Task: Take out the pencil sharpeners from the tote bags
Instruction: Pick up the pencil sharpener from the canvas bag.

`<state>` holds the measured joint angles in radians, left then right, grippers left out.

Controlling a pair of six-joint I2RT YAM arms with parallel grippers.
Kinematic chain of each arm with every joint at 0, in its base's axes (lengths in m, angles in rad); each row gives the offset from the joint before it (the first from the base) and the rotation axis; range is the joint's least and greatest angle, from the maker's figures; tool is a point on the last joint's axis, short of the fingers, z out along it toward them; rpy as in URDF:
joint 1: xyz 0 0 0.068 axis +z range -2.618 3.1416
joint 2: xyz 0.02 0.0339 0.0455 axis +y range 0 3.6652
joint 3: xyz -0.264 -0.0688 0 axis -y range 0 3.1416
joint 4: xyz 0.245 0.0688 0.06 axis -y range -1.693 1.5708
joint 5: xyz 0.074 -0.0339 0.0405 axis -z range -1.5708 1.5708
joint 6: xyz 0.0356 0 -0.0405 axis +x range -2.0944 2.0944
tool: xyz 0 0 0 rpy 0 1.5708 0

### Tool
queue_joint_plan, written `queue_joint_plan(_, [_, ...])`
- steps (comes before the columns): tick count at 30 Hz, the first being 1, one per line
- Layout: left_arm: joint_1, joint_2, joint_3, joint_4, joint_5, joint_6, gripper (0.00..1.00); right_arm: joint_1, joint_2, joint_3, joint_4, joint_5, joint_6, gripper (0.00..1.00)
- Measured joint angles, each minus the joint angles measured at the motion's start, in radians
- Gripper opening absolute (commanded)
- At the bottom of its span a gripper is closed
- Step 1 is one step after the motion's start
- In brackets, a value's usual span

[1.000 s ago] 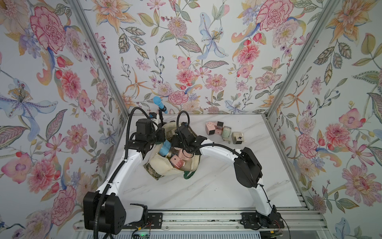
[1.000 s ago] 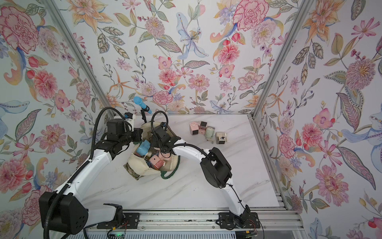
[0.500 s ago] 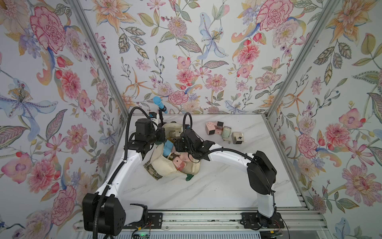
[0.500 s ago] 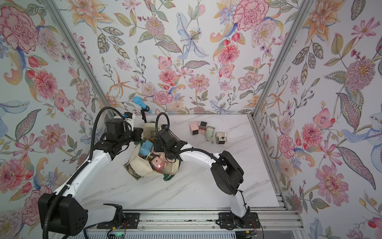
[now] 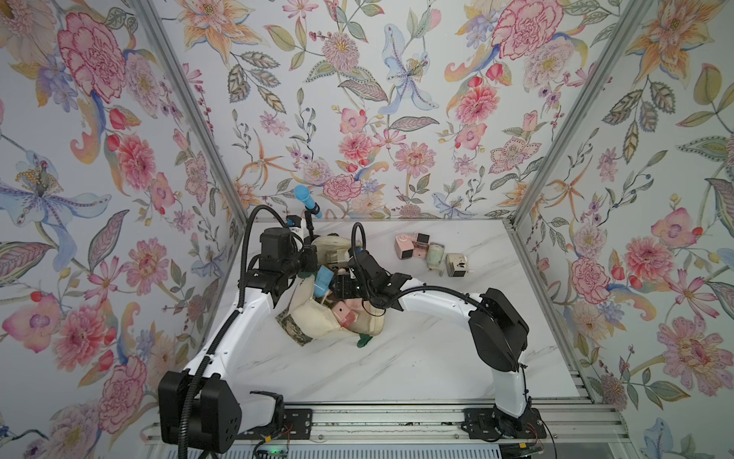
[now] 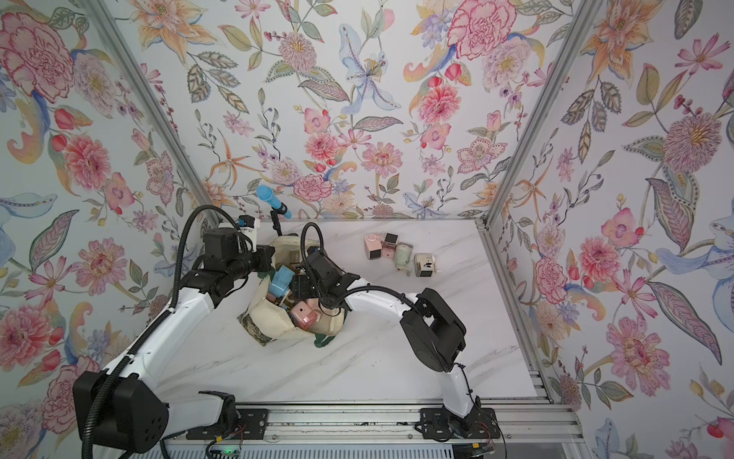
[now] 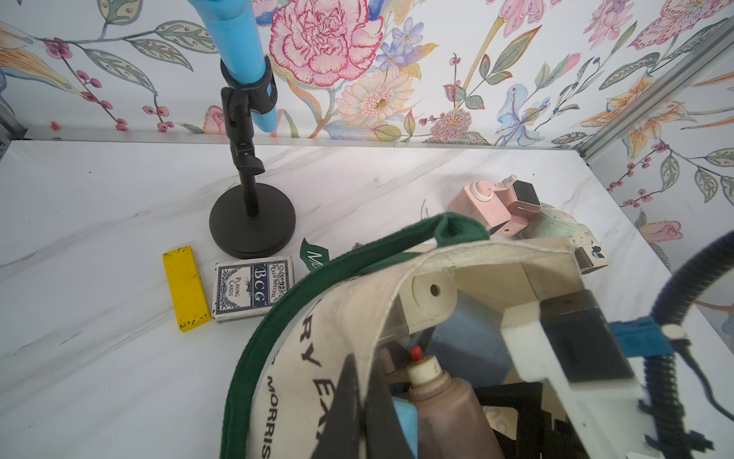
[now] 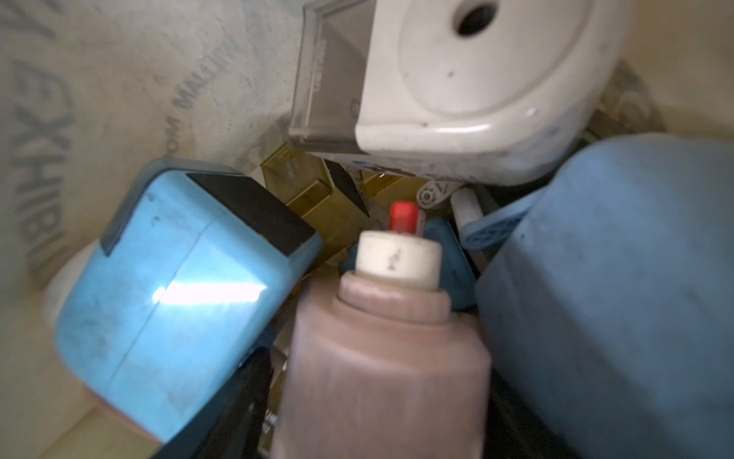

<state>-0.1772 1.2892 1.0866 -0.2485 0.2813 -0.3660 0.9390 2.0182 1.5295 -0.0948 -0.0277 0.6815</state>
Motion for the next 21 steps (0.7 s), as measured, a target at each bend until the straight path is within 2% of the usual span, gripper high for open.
queue_joint_plan(11, [0.000, 0.000, 0.000, 0.001, 0.000, 0.000, 0.00, -0.019, -0.005, -0.010, 0.026, -0.067, 0.003, 0.51])
queue_joint_plan(21, [0.000, 0.000, 0.000, 0.002, 0.000, 0.000, 0.00, -0.019, -0.148, -0.111, -0.005, -0.061, -0.119, 0.49])
